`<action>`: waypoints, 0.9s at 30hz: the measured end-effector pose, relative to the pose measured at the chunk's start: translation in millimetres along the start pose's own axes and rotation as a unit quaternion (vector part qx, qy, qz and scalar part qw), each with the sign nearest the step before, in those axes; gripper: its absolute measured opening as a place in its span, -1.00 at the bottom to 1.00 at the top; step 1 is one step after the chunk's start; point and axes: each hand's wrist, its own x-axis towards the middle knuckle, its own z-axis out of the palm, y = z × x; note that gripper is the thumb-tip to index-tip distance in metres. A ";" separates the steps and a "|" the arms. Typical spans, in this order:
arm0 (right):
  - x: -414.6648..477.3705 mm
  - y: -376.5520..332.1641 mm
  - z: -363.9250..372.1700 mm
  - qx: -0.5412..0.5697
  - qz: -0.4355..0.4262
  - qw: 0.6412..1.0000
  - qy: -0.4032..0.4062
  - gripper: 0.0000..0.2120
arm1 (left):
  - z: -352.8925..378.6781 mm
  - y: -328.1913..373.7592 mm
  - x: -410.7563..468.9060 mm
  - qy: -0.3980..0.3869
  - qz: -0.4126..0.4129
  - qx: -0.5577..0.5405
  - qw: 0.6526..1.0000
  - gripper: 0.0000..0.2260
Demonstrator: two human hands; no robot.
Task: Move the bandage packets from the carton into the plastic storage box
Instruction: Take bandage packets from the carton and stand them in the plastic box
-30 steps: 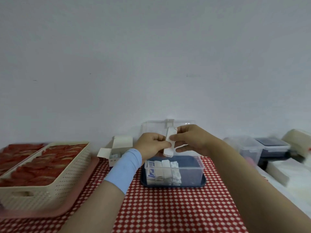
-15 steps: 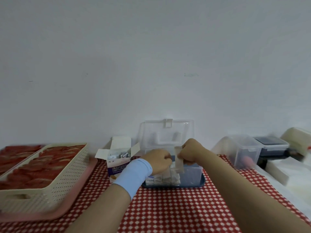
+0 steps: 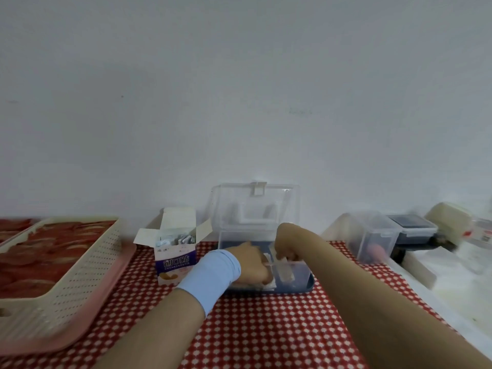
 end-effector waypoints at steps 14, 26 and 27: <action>11.0 -13.9 9.1 -0.122 0.016 0.992 -0.040 -0.67 | -6.5 5.3 -3.8 -0.031 -0.034 -0.026 0.999 -0.82; -6.1 -8.3 0.6 -0.046 0.014 0.999 -0.003 -0.86 | -9.8 3.4 -10.8 0.004 0.010 0.017 1.000 -0.68; -11.7 -7.5 -4.4 -0.034 0.015 0.999 0.010 -0.87 | -12.5 3.4 -14.0 0.008 0.012 0.025 1.000 -0.60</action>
